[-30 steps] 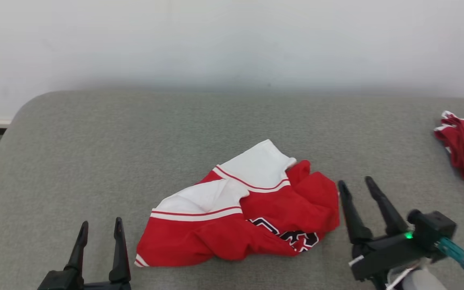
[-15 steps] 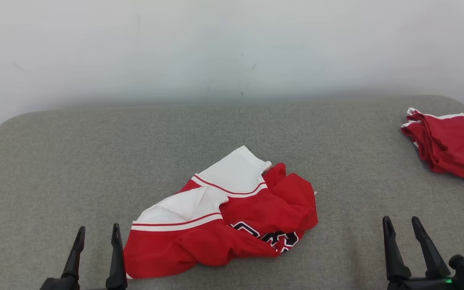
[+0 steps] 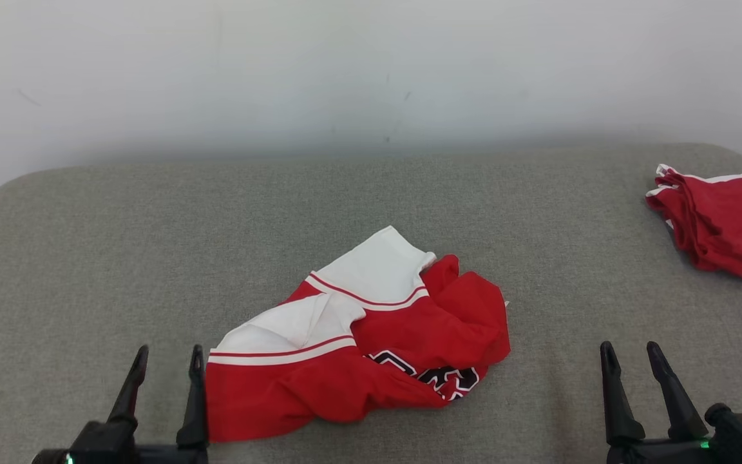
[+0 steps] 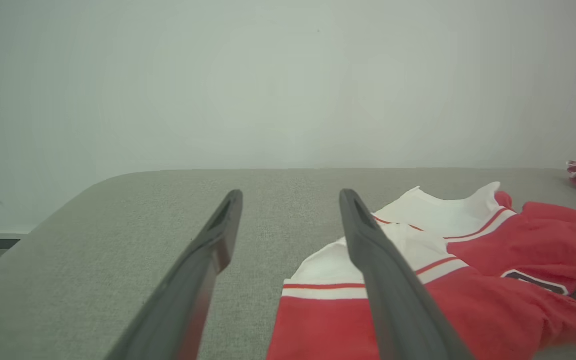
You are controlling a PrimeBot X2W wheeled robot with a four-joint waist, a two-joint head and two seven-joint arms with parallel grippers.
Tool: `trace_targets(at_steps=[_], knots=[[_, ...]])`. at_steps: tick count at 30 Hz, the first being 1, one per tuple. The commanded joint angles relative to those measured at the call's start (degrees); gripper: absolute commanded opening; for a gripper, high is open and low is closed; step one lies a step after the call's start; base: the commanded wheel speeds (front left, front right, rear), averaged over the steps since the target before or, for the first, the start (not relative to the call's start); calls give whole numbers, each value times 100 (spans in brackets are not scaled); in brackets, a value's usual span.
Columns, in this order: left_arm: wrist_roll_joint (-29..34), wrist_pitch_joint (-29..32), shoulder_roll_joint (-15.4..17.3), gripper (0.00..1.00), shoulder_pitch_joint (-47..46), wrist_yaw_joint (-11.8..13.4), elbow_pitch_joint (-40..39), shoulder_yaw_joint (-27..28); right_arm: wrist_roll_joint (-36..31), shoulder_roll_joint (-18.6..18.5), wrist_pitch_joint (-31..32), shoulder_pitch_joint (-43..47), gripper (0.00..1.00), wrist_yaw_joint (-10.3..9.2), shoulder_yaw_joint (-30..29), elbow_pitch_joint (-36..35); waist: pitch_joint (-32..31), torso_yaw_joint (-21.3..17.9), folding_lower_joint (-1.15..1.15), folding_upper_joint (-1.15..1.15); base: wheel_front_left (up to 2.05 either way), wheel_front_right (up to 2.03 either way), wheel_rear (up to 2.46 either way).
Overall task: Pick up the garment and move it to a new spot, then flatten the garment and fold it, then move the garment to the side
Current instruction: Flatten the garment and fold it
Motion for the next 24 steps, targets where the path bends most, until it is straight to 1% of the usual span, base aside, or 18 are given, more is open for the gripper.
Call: trace_targets(at_steps=[1, 9, 18, 20, 24], knots=[[57, -18, 53, 100, -173, -16, 90, -45, -26, -4, 3, -84, 100, -14, 37, -1, 72, -57, 0, 0, 0, 0, 0], [75, 64, 406, 100, -1167, -104, 1083, -482, -61, -1, 3, -370, 100, -14, 240, 185, 403, -381, 0, 0, 0, 0, 0], [-54, 162, 611, 100, -1923, -131, 2298, -961, -39, 17, 0, -608, 100, -14, 221, 304, 779, -692, 0, 0, 0, 0, 0], [-74, 160, 625, 100, -2002, -133, 2423, -997, -36, 15, -1, -633, 100, -14, 221, 300, 812, -719, 0, 0, 0, 0, 0], [-184, 228, 685, 100, -2246, -138, 2962, -1097, -29, 3, -1, -701, 100, -14, 195, 320, 865, -786, 0, 0, 0, 0, 0]])
